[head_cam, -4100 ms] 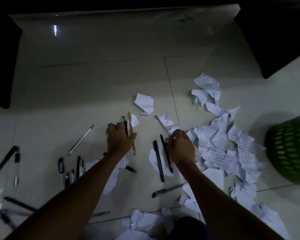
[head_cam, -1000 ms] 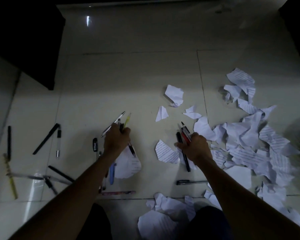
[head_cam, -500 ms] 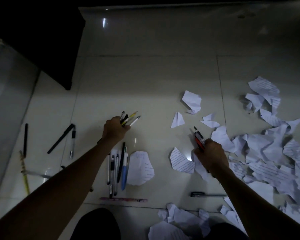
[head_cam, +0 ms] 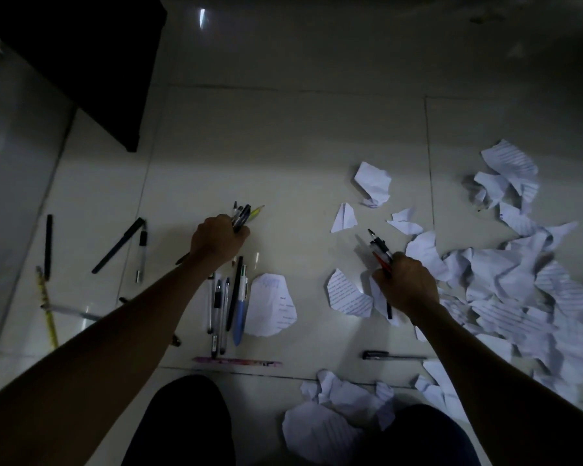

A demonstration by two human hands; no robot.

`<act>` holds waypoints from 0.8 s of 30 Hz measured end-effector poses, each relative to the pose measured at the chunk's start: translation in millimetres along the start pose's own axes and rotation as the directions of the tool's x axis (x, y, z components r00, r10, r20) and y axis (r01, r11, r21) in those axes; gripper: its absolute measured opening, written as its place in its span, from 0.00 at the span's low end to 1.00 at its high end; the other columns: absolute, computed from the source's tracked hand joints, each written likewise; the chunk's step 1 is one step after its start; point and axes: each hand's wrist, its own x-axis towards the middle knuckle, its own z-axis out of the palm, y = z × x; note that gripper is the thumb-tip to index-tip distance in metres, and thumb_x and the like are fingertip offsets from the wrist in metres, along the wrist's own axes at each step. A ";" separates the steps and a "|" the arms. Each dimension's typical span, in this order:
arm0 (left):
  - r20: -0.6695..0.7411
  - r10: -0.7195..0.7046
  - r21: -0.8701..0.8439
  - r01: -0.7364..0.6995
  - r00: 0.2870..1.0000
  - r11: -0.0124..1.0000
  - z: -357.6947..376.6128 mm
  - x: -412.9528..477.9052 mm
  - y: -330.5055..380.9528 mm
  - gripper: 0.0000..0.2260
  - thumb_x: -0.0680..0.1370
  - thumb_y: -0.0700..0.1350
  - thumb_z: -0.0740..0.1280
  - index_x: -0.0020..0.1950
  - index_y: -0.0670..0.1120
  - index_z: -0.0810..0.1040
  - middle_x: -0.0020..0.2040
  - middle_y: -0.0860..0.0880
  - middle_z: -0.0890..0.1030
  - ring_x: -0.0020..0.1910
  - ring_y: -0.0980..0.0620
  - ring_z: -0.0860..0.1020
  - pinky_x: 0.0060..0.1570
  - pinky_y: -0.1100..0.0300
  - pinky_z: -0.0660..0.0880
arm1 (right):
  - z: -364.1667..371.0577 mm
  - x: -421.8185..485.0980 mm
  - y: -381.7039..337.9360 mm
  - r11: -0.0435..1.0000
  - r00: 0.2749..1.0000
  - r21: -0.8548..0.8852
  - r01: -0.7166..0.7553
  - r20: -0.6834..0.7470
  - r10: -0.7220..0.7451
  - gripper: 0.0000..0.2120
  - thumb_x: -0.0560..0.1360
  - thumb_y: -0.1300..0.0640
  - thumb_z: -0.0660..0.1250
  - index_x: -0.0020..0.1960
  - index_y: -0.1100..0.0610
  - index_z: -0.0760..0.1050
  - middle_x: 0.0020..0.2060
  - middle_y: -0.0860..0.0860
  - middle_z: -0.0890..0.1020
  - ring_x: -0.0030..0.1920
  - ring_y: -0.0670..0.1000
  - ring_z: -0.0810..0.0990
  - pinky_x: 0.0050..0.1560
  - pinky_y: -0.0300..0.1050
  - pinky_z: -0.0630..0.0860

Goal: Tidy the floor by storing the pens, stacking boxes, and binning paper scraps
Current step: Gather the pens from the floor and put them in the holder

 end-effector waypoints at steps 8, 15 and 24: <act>0.110 -0.034 -0.072 0.042 0.993 0.997 2.0 -42.8 4.4 0.12 0.75 0.49 0.64 0.47 0.40 0.78 0.44 0.40 0.81 0.48 0.38 0.79 0.45 0.55 0.74 | -10.8 -20.7 7.5 0.982 0.987 -0.139 0.130 0.109 -0.115 0.18 0.78 0.46 0.59 0.52 0.62 0.73 0.46 0.59 0.82 0.48 0.60 0.81 0.45 0.46 0.74; 0.214 0.045 -0.487 0.067 0.976 0.871 27.1 -96.6 -5.4 0.11 0.79 0.40 0.61 0.60 0.40 0.72 0.36 0.44 0.79 0.28 0.53 0.78 0.25 0.62 0.76 | -13.7 -54.2 24.2 0.965 0.919 -0.063 0.253 0.328 -0.220 0.16 0.79 0.50 0.61 0.59 0.62 0.69 0.50 0.62 0.81 0.51 0.62 0.81 0.49 0.51 0.76; 0.113 0.167 -0.306 -0.126 0.979 0.944 42.1 -153.7 -29.9 0.14 0.79 0.55 0.61 0.59 0.49 0.76 0.51 0.45 0.82 0.51 0.44 0.79 0.47 0.54 0.73 | -4.5 -82.9 41.4 0.924 0.837 -0.052 0.379 0.445 -0.318 0.16 0.77 0.47 0.64 0.61 0.53 0.69 0.49 0.57 0.81 0.50 0.60 0.80 0.44 0.44 0.70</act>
